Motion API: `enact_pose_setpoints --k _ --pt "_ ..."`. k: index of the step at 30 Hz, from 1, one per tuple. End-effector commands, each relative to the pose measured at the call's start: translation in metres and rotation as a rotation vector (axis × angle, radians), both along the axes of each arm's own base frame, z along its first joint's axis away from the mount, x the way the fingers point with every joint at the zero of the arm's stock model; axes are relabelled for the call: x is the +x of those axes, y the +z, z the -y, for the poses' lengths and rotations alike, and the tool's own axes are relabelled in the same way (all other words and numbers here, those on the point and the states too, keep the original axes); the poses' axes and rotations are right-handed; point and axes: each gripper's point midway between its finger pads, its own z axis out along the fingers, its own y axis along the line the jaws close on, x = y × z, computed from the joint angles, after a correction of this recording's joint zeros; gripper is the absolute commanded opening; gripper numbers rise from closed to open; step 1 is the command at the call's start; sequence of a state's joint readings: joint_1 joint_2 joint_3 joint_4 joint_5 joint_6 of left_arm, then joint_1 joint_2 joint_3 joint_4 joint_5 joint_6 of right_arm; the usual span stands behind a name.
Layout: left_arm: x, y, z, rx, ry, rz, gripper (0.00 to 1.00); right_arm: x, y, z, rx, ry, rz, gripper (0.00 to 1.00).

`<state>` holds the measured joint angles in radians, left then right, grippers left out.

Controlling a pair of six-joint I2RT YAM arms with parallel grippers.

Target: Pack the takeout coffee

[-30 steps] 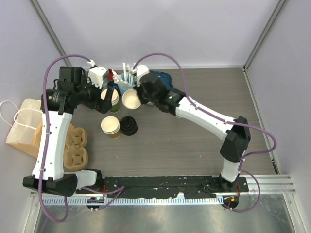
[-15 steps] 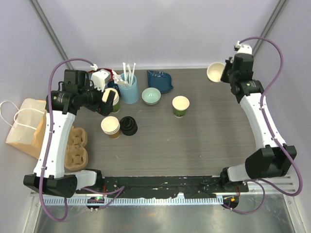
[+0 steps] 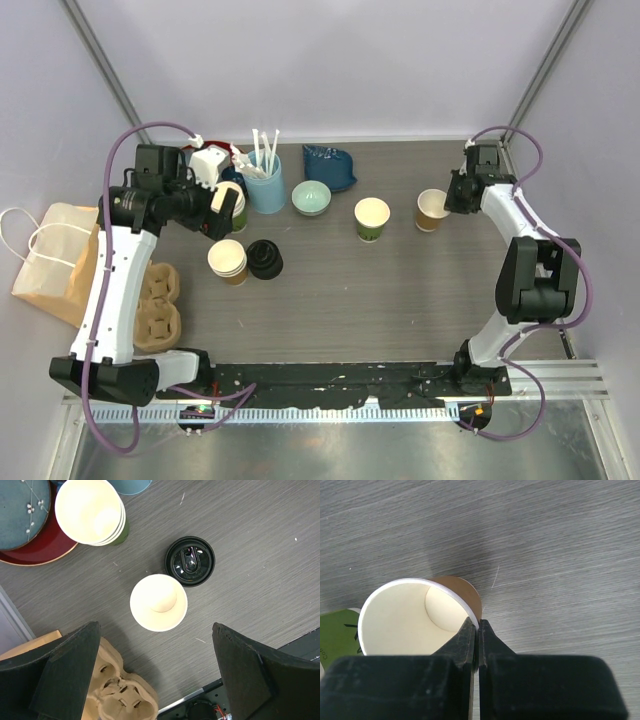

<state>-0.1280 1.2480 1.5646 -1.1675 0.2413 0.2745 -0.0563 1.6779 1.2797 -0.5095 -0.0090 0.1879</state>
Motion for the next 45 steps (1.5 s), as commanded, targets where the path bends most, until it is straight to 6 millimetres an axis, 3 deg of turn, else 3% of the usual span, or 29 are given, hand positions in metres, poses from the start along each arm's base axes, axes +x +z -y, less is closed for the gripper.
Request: enact_pose_setpoints --k 1,6,14,18,21,25,27,28,31,33,35,39,41,45 --pt "0.008 0.003 -0.004 0.017 0.000 0.037 0.97 0.008 0.008 -0.006 0.023 0.032 0.006 0.01" --pt "0.008 0.002 -0.003 0.015 -0.002 0.032 0.98 0.003 -0.006 -0.003 0.007 0.026 -0.043 0.01" --pt "0.009 -0.002 0.001 -0.001 -0.012 0.013 0.98 -0.002 -0.010 0.000 -0.011 0.026 -0.061 0.03" --pt "0.008 -0.006 0.005 -0.022 -0.011 -0.011 0.98 -0.003 -0.005 0.000 -0.011 0.030 -0.047 0.30" --pt "0.008 -0.007 0.009 -0.046 -0.015 -0.022 0.98 -0.003 0.002 0.001 -0.020 0.030 -0.027 0.43" --pt "0.003 -0.012 0.031 -0.082 -0.063 -0.052 0.89 -0.002 0.024 0.001 -0.030 0.032 0.023 0.50" --pt "0.001 -0.026 0.037 -0.013 -0.079 -0.073 0.80 -0.003 0.042 0.000 -0.032 0.031 0.066 0.51" --pt "-0.004 -0.032 0.055 0.021 -0.137 -0.077 0.78 -0.004 0.049 0.000 -0.032 0.031 0.082 0.51" --pt "-0.006 -0.057 0.071 0.099 -0.197 -0.126 0.66 -0.007 0.078 -0.009 -0.033 0.047 0.169 0.51" --pt "0.002 -0.072 0.076 0.130 -0.197 -0.161 0.57 -0.010 0.098 -0.014 -0.036 0.061 0.230 0.52" --pt "0.010 -0.079 0.079 0.178 -0.210 -0.153 0.53 -0.014 0.104 -0.022 -0.037 0.086 0.255 0.52" --pt "0.023 -0.088 0.093 0.227 -0.390 -0.122 0.56 -0.019 0.118 -0.048 0.002 0.202 0.310 0.52" --pt "0.015 -0.093 0.101 0.209 -0.526 -0.148 0.60 -0.022 0.121 -0.057 0.022 0.248 0.324 0.52" --pt "0.020 -0.095 0.098 0.235 -0.741 -0.076 0.61 -0.024 0.124 -0.063 0.034 0.290 0.344 0.52"
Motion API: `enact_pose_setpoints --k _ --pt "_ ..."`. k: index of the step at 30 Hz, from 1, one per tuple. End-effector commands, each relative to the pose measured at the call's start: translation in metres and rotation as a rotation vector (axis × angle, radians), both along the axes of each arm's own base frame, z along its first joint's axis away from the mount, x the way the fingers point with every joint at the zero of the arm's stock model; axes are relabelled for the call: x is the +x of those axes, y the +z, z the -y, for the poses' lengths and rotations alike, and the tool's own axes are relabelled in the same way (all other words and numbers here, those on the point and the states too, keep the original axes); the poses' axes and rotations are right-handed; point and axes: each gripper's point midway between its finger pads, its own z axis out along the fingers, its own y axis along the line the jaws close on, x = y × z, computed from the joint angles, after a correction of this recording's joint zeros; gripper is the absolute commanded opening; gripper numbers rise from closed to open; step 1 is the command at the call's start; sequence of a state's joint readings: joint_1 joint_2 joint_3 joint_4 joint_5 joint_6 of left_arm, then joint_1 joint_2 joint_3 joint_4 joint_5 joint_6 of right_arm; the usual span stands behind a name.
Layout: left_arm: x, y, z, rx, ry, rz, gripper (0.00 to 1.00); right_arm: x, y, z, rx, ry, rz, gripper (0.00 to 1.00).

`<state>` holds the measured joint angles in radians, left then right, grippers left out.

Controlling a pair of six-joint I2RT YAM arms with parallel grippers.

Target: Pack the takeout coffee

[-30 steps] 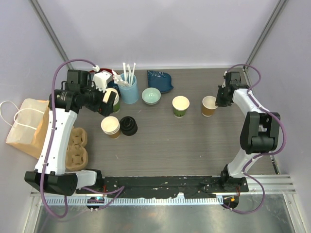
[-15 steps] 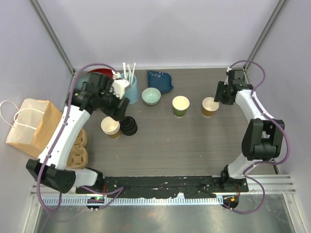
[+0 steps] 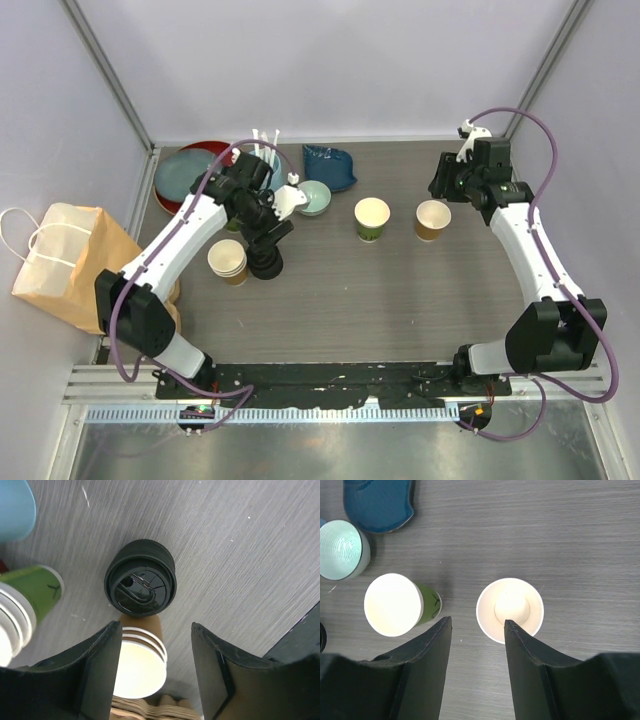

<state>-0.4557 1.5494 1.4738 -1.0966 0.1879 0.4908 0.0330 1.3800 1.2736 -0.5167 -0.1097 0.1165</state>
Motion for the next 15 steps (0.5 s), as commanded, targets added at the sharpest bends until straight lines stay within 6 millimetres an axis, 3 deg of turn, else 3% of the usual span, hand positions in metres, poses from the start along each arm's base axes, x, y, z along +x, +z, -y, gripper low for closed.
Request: enact_pose_setpoints --k 1,5,10,13,15 --pt "0.017 0.016 0.006 -0.040 -0.347 0.150 0.62 -0.002 0.010 -0.013 0.017 0.087 0.056 0.52" --pt "0.017 0.004 0.006 -0.038 -0.517 0.176 0.66 -0.002 0.009 -0.017 0.020 0.103 0.059 0.52" --pt "0.029 -0.020 -0.001 0.012 -0.567 0.116 0.67 -0.003 0.006 -0.018 0.019 0.109 0.051 0.52" --pt "0.042 -0.028 -0.005 -0.002 -0.556 0.066 0.64 -0.003 0.006 -0.021 0.024 0.124 0.053 0.52" --pt "0.049 -0.032 -0.004 -0.012 -0.575 0.052 0.56 -0.003 0.007 -0.022 0.028 0.132 0.058 0.52"
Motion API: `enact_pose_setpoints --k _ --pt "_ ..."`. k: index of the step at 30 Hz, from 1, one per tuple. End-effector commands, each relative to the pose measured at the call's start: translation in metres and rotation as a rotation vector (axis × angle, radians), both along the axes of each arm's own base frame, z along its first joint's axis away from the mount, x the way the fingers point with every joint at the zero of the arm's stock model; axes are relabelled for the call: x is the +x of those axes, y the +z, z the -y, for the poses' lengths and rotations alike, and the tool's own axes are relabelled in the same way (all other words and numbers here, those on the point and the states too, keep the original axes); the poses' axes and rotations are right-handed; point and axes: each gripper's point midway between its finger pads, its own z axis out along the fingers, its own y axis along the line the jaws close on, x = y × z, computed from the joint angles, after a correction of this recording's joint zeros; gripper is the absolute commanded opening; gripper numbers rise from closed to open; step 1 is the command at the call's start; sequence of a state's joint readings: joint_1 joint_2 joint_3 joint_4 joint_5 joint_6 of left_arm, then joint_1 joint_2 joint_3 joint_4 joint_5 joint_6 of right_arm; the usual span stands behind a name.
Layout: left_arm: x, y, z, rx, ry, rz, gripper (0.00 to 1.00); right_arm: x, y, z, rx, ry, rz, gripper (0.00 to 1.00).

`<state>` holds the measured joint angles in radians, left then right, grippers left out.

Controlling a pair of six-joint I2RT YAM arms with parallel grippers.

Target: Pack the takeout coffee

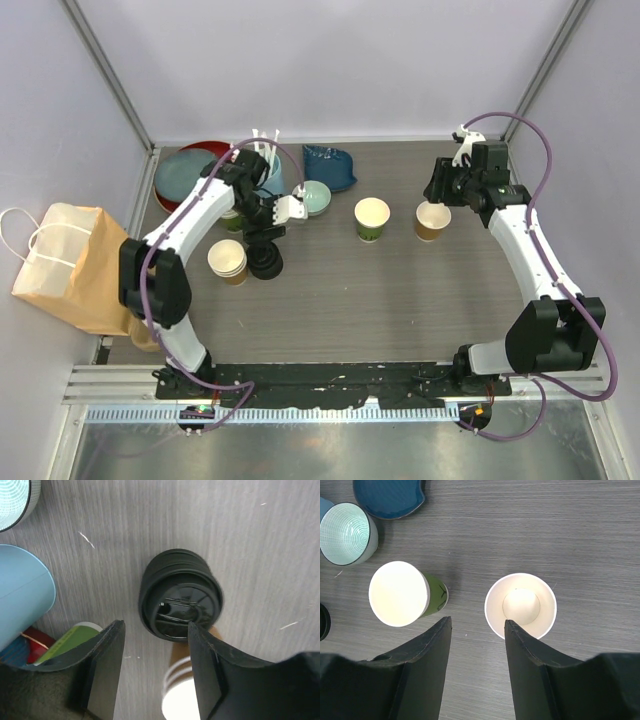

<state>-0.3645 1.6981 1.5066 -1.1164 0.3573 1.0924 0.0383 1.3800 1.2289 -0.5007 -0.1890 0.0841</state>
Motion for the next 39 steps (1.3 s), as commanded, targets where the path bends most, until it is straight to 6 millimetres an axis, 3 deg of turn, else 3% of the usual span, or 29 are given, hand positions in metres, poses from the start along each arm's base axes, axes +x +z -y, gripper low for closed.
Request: enact_pose_setpoints --k 1,7,14,30,39 --pt "0.017 0.001 0.001 -0.031 -0.074 0.000 0.54 0.004 0.020 -0.009 0.012 0.048 0.081 0.52" --pt "0.018 -0.008 0.010 -0.068 -0.125 0.004 0.51 0.002 0.017 -0.008 0.004 0.045 0.073 0.52" --pt "0.005 -0.023 0.001 -0.016 -0.133 -0.092 0.49 0.002 0.015 -0.009 0.004 0.047 0.068 0.52" --pt "0.011 -0.045 -0.005 0.032 -0.112 -0.108 0.38 0.002 0.011 -0.014 0.012 0.066 0.051 0.52" --pt "0.005 -0.051 -0.009 0.059 -0.112 -0.141 0.20 0.002 0.008 -0.016 0.015 0.071 0.039 0.53"
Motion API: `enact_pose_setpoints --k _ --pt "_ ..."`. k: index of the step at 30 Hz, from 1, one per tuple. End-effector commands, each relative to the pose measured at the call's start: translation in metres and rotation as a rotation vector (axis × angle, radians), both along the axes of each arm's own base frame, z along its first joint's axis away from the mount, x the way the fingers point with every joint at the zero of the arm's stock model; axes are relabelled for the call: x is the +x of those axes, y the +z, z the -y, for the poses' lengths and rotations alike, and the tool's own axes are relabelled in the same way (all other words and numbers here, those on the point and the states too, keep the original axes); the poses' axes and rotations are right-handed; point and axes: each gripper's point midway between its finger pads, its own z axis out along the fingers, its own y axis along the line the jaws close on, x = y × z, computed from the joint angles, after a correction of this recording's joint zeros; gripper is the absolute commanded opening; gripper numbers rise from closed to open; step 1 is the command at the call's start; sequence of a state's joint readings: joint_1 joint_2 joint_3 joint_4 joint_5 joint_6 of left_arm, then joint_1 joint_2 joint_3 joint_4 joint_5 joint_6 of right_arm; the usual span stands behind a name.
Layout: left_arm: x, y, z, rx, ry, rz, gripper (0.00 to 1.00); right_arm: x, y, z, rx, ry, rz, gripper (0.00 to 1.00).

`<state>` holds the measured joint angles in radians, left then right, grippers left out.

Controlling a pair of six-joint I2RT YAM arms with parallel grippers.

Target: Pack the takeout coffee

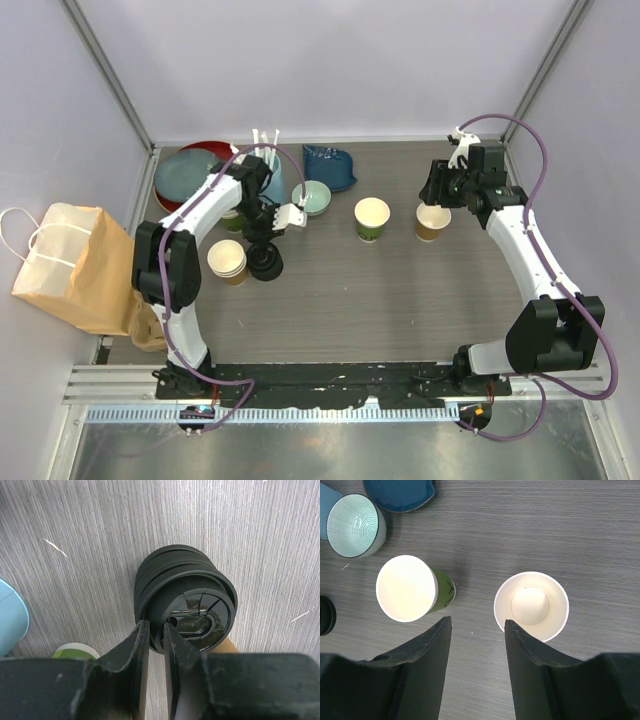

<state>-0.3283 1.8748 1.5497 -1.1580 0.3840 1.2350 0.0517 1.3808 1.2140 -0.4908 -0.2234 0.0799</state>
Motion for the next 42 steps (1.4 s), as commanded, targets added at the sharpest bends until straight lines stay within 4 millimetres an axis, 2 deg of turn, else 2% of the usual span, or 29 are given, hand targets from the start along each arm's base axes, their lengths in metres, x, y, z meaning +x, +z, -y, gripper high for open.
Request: enact_pose_setpoints --k 1,3,4,6,11,18,26,29,33,34,36,37,38,41,42 --pt "-0.006 -0.005 -0.004 0.026 -0.012 -0.027 0.18 0.005 0.012 -0.004 -0.001 0.026 0.044 0.53" --pt "-0.009 -0.006 -0.005 0.035 -0.010 -0.037 0.13 0.005 0.012 -0.004 -0.003 0.027 0.045 0.52" --pt "-0.010 -0.005 -0.005 0.035 -0.009 -0.043 0.07 0.004 0.013 -0.005 -0.001 0.029 0.048 0.52" --pt "-0.012 -0.004 -0.006 0.032 -0.001 -0.045 0.00 0.004 0.012 -0.005 -0.001 0.029 0.046 0.53" --pt "-0.016 0.003 0.000 -0.009 0.012 -0.038 0.00 0.004 0.013 -0.005 -0.001 0.027 0.048 0.53" --pt "0.000 0.031 0.012 -0.070 0.167 0.008 0.00 0.003 0.015 -0.005 0.000 0.030 0.051 0.52" --pt "0.000 0.043 0.007 -0.049 0.229 0.015 0.00 0.003 0.016 -0.006 0.003 0.028 0.052 0.53" --pt "0.003 0.055 0.009 -0.066 0.310 0.019 0.00 0.003 0.019 -0.006 0.012 0.018 0.058 0.52" --pt "0.012 0.085 0.024 -0.139 0.474 0.037 0.00 -0.001 0.033 -0.013 0.025 0.011 0.091 0.52" --pt "0.017 0.090 0.027 -0.150 0.503 0.069 0.00 -0.003 0.038 -0.026 0.030 0.045 0.110 0.52" --pt "0.018 0.102 0.041 -0.177 0.589 0.097 0.00 -0.006 0.048 -0.037 0.031 0.078 0.143 0.52" --pt "0.019 0.107 0.054 -0.193 0.589 0.130 0.00 -0.008 0.055 -0.045 0.039 0.101 0.164 0.52" --pt "0.021 0.110 0.058 -0.186 0.610 0.150 0.00 -0.009 0.061 -0.048 0.048 0.111 0.178 0.52" --pt "0.023 0.130 0.087 -0.220 0.651 0.185 0.00 -0.005 0.069 -0.046 0.062 0.084 0.194 0.55" --pt "0.028 0.145 0.097 -0.254 0.663 0.207 0.00 -0.003 0.067 -0.045 0.067 0.066 0.189 0.55"
